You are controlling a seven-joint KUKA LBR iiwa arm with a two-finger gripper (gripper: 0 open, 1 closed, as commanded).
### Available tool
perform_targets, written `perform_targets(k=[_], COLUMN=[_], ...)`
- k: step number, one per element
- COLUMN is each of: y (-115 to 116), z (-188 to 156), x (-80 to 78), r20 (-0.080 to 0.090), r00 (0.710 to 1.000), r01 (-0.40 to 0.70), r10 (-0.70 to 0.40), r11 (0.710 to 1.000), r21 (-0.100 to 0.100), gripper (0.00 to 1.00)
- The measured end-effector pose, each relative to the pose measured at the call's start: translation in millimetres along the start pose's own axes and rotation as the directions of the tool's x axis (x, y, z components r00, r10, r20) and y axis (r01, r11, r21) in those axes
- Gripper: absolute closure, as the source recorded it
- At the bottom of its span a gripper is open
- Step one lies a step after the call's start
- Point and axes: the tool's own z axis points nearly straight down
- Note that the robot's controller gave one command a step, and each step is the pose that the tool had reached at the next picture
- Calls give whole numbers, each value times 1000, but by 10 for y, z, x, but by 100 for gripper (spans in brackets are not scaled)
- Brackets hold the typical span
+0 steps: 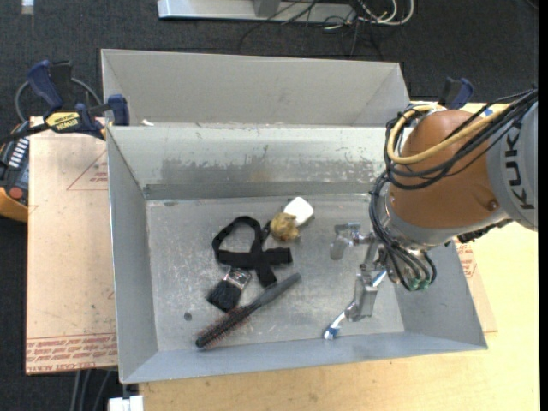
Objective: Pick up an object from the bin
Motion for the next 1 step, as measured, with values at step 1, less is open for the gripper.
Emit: perform_targets(k=[1], y=[0], z=[-42], x=[-17], r20=[8], r00=[1000], r01=[1], r10=[-1], r11=[1000], r21=[0], gripper=[0])
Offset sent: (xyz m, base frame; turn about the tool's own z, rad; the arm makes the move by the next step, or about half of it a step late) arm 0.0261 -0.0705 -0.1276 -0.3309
